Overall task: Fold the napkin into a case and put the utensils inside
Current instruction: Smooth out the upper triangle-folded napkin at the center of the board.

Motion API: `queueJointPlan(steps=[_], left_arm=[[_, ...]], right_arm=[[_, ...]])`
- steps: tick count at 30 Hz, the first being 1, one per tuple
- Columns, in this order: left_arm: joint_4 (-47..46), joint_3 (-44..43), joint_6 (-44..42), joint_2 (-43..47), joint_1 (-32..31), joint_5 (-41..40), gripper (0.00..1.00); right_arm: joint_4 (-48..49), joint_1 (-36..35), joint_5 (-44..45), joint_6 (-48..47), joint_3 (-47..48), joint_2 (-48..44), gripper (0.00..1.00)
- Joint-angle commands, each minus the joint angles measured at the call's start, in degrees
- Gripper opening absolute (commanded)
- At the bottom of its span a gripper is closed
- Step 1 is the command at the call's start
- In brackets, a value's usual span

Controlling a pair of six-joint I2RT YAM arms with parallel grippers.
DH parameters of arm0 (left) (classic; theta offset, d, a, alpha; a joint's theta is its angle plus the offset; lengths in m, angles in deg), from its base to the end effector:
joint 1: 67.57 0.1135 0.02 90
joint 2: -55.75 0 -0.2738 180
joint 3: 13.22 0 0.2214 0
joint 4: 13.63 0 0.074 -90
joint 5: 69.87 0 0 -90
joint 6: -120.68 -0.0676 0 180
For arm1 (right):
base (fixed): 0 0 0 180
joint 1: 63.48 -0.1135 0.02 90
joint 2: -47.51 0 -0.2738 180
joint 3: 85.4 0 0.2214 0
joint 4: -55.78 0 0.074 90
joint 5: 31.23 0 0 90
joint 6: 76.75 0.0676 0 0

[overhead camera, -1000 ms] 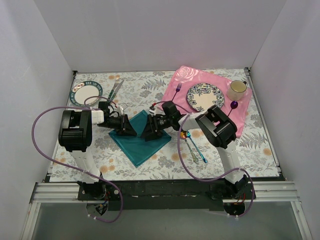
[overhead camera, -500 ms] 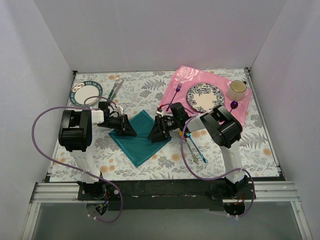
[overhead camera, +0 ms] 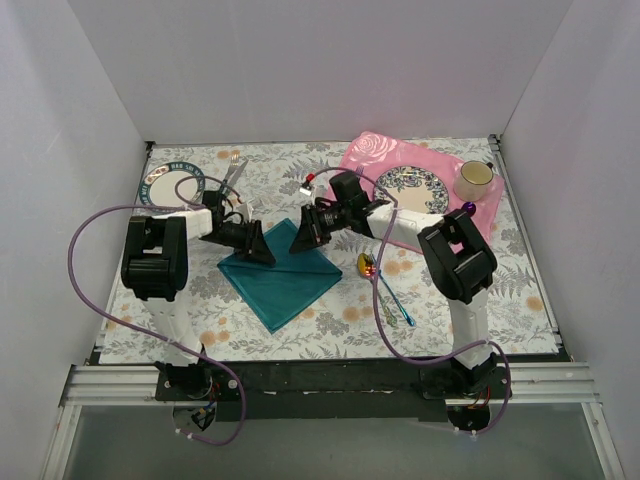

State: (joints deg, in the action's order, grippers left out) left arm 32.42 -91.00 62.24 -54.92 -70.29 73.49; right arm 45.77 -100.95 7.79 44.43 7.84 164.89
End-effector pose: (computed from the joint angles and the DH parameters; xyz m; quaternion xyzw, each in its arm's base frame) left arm 0.3216 -0.0696 0.1372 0.1796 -0.8721 0.4524 0.0494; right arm 0.3208 0.3120 0.2006 -0.2450 0.7853 0.5524 0.1347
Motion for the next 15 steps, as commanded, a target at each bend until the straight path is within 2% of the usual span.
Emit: queueJointPlan(steps=[1, 5, 11, 15], left_arm=[[5.17, -5.86, -5.79, 6.60, -0.53, -1.60, 0.31], [7.81, -7.02, -7.47, 9.94, -0.27, -5.45, 0.34], [10.98, -4.74, -10.19, 11.79, 2.63, -7.84, 0.34], [11.68, -4.38, -10.63, 12.32, 7.63, -7.31, 0.34]], right_arm=[[-17.47, 0.03, 10.01, -16.48, 4.48, 0.02, 0.19], [-23.46, 0.03, 15.56, -23.34, 5.54, 2.67, 0.16], [-23.82, -0.41, 17.06, -23.80, 3.17, 4.08, 0.13], [-23.82, -0.76, 15.30, -23.01, 1.06, 4.26, 0.13]])
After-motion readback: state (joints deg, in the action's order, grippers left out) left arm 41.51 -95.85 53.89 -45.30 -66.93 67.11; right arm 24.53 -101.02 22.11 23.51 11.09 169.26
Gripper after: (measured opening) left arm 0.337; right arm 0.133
